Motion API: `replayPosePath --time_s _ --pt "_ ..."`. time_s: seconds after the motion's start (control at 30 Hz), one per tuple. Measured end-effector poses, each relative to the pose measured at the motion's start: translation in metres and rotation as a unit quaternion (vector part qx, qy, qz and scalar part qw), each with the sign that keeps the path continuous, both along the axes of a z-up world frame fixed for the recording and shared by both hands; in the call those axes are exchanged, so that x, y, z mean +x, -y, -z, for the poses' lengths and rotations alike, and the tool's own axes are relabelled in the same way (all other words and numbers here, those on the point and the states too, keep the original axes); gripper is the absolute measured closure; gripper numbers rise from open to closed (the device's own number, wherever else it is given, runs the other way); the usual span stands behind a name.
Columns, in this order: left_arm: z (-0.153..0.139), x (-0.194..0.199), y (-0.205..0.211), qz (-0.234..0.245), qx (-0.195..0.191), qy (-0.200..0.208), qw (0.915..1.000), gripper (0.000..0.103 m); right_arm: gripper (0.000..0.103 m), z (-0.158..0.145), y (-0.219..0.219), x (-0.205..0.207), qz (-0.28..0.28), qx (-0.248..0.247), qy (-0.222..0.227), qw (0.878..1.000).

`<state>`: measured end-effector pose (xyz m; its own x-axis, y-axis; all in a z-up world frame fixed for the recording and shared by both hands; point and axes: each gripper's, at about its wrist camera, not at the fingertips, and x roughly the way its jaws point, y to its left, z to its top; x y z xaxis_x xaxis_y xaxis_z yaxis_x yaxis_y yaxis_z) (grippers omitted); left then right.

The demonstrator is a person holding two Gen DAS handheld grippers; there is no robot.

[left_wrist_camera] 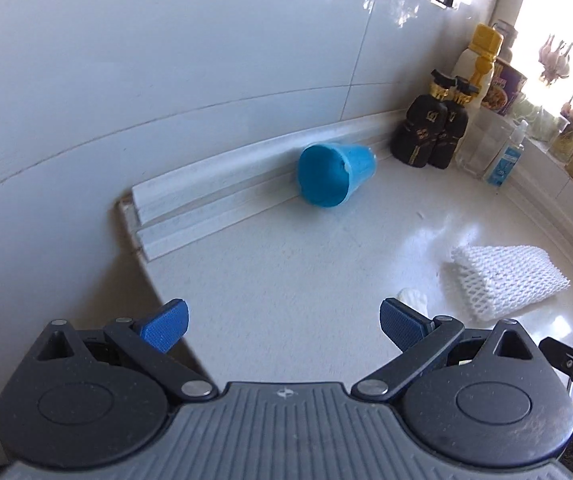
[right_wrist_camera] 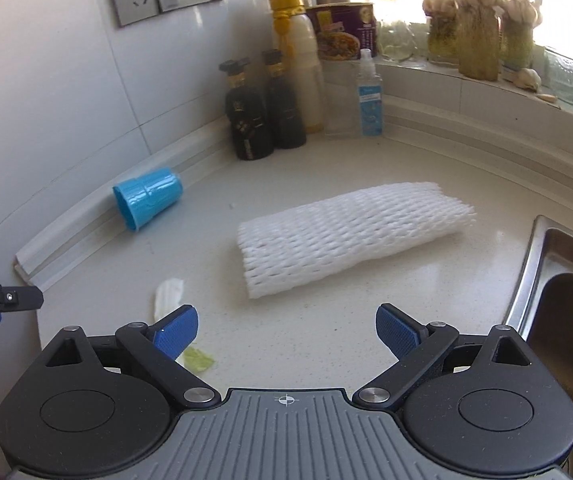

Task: Collect trash
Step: 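Raise both open tools from the bin toward the countertop, then close the left tool on the blue cup while the right tool grasps the white foam sleeve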

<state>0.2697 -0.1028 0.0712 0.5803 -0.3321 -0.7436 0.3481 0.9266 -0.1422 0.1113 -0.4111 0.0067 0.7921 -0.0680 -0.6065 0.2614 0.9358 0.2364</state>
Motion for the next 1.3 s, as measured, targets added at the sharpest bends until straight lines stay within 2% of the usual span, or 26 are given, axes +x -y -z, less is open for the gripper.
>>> replayPosePath --time_s 0.2,0.57,1.03,1.3 --pt "0.004 0.033 0.029 0.023 -0.004 0.025 0.9994 0.004 0.006 0.007 0.014 0.013 0.016 0.008 0.003 1.0" --pt "0.011 0.071 0.064 0.025 -0.024 0.039 0.9986 0.02 0.006 0.019 0.041 0.049 0.04 0.051 0.011 0.998" --pt "0.024 0.098 0.085 0.021 -0.024 0.03 0.999 0.06 0.006 0.035 0.069 0.075 0.071 0.122 0.002 0.99" --pt "0.025 0.1 0.082 0.018 -0.034 0.024 0.999 0.079 0.006 0.039 0.07 0.079 0.079 0.133 0.003 0.988"
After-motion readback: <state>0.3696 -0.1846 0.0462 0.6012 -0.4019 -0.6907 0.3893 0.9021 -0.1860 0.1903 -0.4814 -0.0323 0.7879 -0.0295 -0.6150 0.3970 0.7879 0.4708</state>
